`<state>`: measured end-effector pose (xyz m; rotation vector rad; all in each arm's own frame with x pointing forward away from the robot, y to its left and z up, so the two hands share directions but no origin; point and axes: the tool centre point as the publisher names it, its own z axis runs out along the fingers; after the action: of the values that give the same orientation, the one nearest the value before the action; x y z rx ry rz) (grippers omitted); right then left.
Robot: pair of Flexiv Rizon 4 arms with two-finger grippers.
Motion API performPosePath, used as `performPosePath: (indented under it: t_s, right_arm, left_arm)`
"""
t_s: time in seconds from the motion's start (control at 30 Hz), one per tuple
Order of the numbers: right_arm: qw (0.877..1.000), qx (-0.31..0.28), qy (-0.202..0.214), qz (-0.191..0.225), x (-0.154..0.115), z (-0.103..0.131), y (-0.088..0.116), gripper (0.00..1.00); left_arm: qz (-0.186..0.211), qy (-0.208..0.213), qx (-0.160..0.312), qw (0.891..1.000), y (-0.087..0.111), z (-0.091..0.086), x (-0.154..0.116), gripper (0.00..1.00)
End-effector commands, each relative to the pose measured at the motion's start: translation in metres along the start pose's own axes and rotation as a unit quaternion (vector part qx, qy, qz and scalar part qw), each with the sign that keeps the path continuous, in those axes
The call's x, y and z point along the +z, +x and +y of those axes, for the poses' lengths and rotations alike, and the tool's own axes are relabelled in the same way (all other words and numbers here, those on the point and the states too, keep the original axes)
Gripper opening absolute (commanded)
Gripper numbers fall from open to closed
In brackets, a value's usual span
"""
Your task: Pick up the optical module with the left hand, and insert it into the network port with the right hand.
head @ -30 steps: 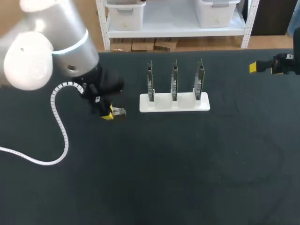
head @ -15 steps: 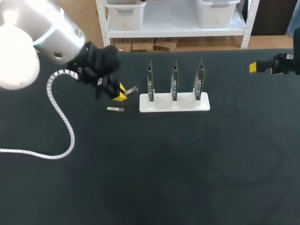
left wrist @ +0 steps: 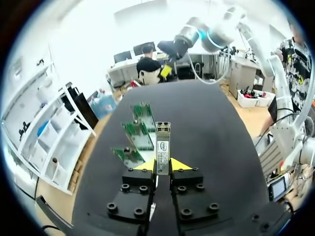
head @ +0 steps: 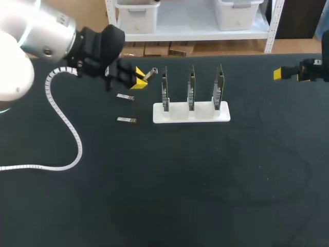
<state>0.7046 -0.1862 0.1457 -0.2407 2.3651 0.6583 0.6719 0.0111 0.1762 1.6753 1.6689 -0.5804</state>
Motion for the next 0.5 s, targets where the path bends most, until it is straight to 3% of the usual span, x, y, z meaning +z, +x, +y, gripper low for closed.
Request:
performPosePath:
  t_s: [0.03, 0.5]
  right_arm:
    - [1.0, 0.0, 0.002, 0.0, -0.0011, 0.0008, 0.0, 1.0]
    - [1.0, 0.0, 0.002, 0.0, -0.0011, 0.0008, 0.0, 1.0]
  left_arm:
    - [-0.017, -0.002, 0.038, 0.999, -0.0107, -0.0047, -0.004, 0.0]
    - [-0.017, -0.002, 0.038, 0.999, -0.0107, -0.0047, -0.004, 0.0]
